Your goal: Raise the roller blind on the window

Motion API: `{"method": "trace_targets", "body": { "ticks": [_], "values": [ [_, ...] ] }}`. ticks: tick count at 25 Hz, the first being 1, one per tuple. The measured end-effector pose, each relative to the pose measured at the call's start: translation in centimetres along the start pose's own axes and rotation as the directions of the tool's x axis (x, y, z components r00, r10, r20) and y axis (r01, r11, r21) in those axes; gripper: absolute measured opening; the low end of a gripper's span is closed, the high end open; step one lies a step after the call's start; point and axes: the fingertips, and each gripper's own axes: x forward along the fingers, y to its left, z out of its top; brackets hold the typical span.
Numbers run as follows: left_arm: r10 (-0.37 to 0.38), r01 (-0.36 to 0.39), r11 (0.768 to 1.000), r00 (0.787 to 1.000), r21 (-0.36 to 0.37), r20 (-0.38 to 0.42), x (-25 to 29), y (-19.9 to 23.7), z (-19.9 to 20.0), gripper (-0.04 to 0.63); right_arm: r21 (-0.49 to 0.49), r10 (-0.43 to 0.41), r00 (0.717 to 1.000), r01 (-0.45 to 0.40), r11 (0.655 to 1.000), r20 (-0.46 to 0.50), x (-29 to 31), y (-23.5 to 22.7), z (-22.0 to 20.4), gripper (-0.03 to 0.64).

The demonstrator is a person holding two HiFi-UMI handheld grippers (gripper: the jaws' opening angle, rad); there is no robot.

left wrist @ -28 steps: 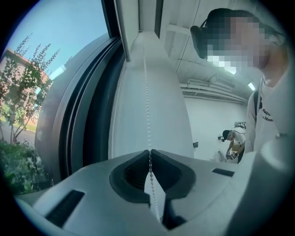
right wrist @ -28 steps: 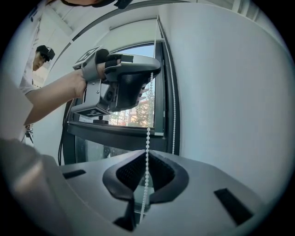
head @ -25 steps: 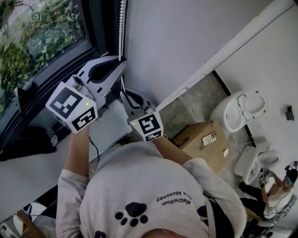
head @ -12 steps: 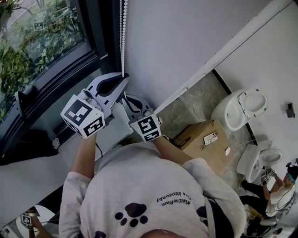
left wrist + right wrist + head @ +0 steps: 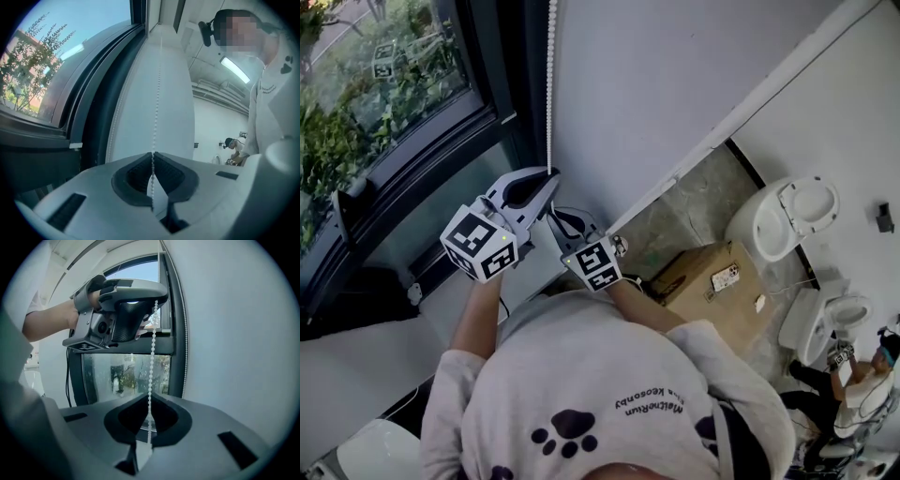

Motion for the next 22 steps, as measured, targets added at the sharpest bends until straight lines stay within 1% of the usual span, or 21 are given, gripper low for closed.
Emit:
{"method": "trace_targets", "body": {
  "ticks": [8,13,18,20,22],
  "values": [
    [-0.020,0.019,0.999,1.000,-0.028,-0.012,0.3,-0.4,-1.9,0.018,0.025,-0.002,0.999,0.003,1.000,-0.043,-0.1,0.1,-2.0,0.021],
    [-0.026,0.026,0.999,1.000,-0.033,-0.003,0.4,-0.7,-2.1,0.018,0.033,0.004,0.999,-0.002,0.999,-0.046,-0.4,-0.3,-2.1,0.021],
    [-0.026,0.027,0.999,1.000,-0.034,0.011,0.4,-0.6,-2.1,0.018,0.044,-0.015,0.999,0.014,0.999,0.034,-1.8,-1.5,0.3,0.029],
    [-0.024,0.024,0.999,1.000,-0.037,0.017,0.3,-0.5,-2.1,0.018,0.047,-0.009,0.998,0.007,0.999,0.061,-2.5,-1.6,1.6,0.085],
    [-0.021,0.022,0.999,0.999,-0.042,0.024,0.2,-0.4,-2.1,0.018,0.050,-0.006,0.996,0.001,0.999,0.091,-3.5,-1.6,3.0,0.095]
  ]
}}
